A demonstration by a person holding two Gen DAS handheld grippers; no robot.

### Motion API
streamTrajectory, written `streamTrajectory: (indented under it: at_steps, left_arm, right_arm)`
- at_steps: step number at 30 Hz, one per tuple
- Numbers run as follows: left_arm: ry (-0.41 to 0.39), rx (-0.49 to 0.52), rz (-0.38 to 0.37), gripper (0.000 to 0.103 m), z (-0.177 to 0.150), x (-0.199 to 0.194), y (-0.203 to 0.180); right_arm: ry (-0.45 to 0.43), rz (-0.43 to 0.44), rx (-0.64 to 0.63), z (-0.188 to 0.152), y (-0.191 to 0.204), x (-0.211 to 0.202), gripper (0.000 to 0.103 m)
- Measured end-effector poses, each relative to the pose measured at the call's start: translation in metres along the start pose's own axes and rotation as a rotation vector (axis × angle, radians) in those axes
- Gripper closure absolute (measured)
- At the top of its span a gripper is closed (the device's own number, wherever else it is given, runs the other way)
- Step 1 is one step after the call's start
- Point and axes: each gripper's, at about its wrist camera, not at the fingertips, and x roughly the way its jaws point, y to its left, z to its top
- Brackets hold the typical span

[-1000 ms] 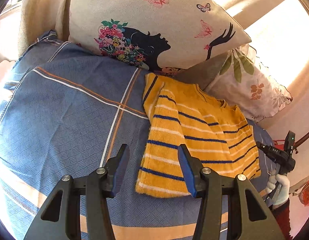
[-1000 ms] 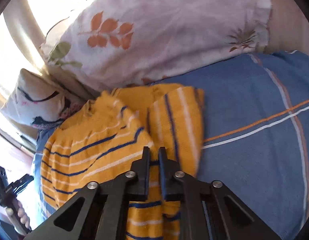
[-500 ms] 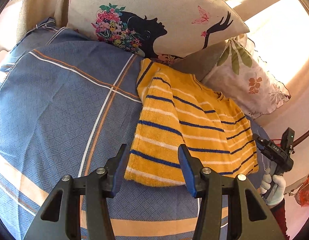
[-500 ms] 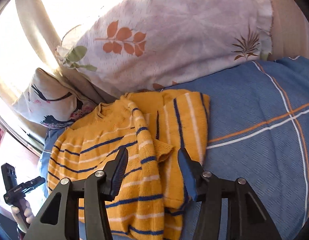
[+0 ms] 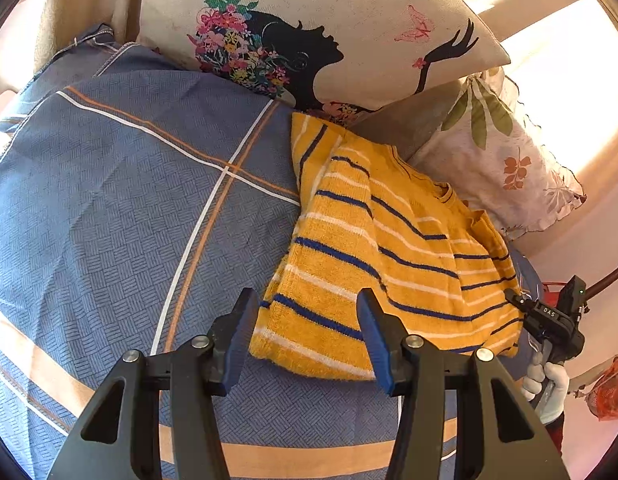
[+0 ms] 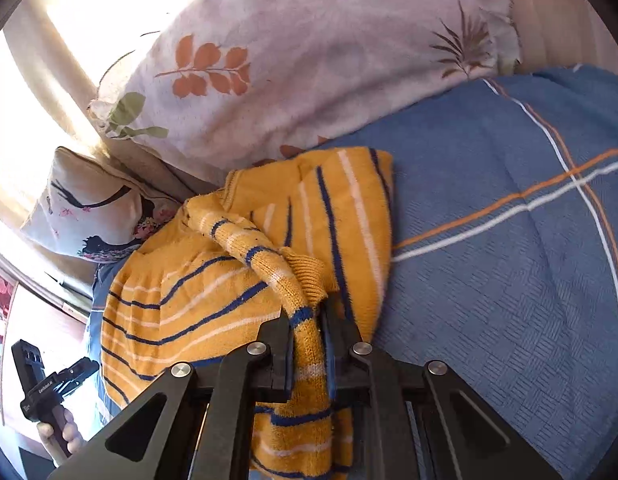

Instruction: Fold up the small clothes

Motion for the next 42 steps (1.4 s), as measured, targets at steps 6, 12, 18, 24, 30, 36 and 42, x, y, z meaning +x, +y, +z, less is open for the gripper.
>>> streamTrajectory:
  at_steps: [6,12,18,24,30,36,42]
  left_arm:
    - [0.007,-0.005,0.020,0.053,-0.003,0.001,0.007]
    - [0.003,-0.027,0.015,0.050,-0.001,0.006,0.014]
    - [0.017,-0.026,-0.001,0.050,-0.002,0.017,0.003]
    - [0.004,-0.023,0.013,0.049,-0.003,0.015,0.002]
    - [0.021,-0.043,0.000,0.047,0.000,0.023,0.009]
    - [0.011,-0.039,-0.022,0.038,0.002,0.035,0.001]
    - [0.010,-0.090,-0.062,0.069,-0.003,0.033,0.001]
  right_arm:
    - [-0.042,0.107,0.173,0.003,-0.030,-0.013,0.081]
    - [-0.243,-0.027,-0.050,0.007,0.027,-0.065,0.061]
    - [-0.034,0.034,-0.204,0.018,0.081,0.007,0.046]
    - [-0.005,-0.086,-0.112,0.046,0.054,0.072,0.047]
    - [-0.059,-0.049,-0.085,0.046,0.056,0.047,0.047]
    - [-0.046,0.032,-0.206,0.022,0.106,0.032,0.043]
    - [0.078,0.143,-0.359,-0.006,0.178,0.053,0.040]
